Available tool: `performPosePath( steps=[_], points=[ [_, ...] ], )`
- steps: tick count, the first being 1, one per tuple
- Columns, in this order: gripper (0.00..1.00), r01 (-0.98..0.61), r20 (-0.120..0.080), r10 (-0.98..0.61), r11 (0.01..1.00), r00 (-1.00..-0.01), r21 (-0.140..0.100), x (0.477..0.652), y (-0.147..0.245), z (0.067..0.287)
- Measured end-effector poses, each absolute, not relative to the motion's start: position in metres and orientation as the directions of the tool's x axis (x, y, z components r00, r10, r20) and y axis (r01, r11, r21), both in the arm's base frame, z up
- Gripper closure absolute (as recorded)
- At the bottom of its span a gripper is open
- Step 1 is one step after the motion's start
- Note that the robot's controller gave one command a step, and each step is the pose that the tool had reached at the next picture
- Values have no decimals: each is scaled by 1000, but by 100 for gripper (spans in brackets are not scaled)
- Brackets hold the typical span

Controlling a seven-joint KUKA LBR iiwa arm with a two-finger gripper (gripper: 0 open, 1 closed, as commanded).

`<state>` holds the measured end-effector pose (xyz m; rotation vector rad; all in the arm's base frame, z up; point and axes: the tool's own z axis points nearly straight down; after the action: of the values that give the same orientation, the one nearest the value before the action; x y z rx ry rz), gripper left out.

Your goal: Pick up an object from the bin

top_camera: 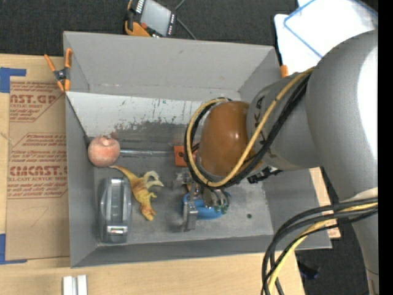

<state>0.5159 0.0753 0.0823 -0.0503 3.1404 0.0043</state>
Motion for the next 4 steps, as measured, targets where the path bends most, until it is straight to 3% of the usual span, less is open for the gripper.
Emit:
performPosePath(
  steps=[1,4],
  points=[
    [100,-621,-6,-621,783,-783,2,486,97,70],
    [100,-634,-7,-634,773,-773,3,485,90,74]
  ],
)
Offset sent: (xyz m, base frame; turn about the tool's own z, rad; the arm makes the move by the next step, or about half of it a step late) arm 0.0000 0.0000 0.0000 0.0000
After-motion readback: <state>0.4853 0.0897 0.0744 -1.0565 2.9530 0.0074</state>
